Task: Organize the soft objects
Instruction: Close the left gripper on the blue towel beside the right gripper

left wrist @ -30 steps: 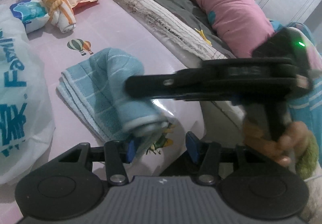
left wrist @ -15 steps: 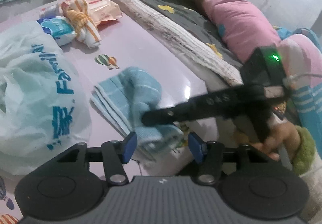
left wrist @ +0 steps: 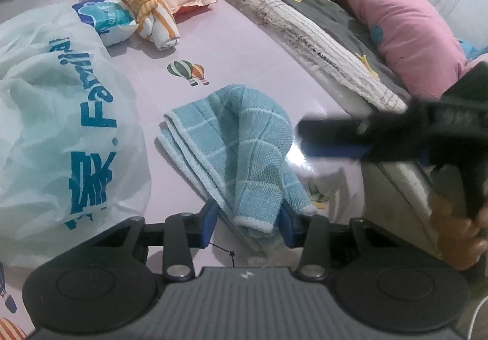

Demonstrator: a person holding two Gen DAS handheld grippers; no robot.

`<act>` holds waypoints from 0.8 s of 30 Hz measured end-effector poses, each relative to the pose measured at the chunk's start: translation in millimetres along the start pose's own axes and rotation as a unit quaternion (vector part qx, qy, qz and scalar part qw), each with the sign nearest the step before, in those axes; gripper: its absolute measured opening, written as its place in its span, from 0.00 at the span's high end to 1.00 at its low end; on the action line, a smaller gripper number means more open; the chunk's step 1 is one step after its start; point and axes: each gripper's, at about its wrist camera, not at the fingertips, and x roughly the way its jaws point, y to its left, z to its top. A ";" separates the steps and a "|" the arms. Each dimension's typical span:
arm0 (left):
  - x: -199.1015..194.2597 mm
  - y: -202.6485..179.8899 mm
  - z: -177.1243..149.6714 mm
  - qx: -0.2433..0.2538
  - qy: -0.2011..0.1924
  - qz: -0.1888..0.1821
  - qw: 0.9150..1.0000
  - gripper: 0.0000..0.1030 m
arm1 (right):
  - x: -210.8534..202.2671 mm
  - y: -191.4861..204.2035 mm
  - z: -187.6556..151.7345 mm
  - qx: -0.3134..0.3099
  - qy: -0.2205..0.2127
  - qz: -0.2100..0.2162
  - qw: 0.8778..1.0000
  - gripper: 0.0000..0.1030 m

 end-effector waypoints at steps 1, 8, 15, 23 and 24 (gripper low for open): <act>-0.8 -0.5 -0.2 -0.002 0.001 0.000 1.000 0.58 | -4.4 0.1 4.2 0.000 -0.011 -0.004 1.000 0.51; 1.4 -1.0 -0.3 0.000 0.004 0.003 1.000 0.57 | 13.3 -4.6 19.0 -0.001 -0.035 -0.027 0.999 0.68; 2.1 5.0 2.8 -0.021 0.011 -0.008 1.000 0.40 | 45.0 -1.8 5.5 -0.007 0.007 -0.015 1.000 0.77; 9.9 -1.6 9.7 -0.016 0.018 0.015 1.000 0.33 | 44.1 -11.3 -5.0 0.020 0.031 -0.004 0.999 0.77; 10.1 -3.6 9.7 -0.011 0.017 0.021 1.000 0.36 | 43.9 -12.7 -5.1 0.024 0.031 -0.002 0.999 0.77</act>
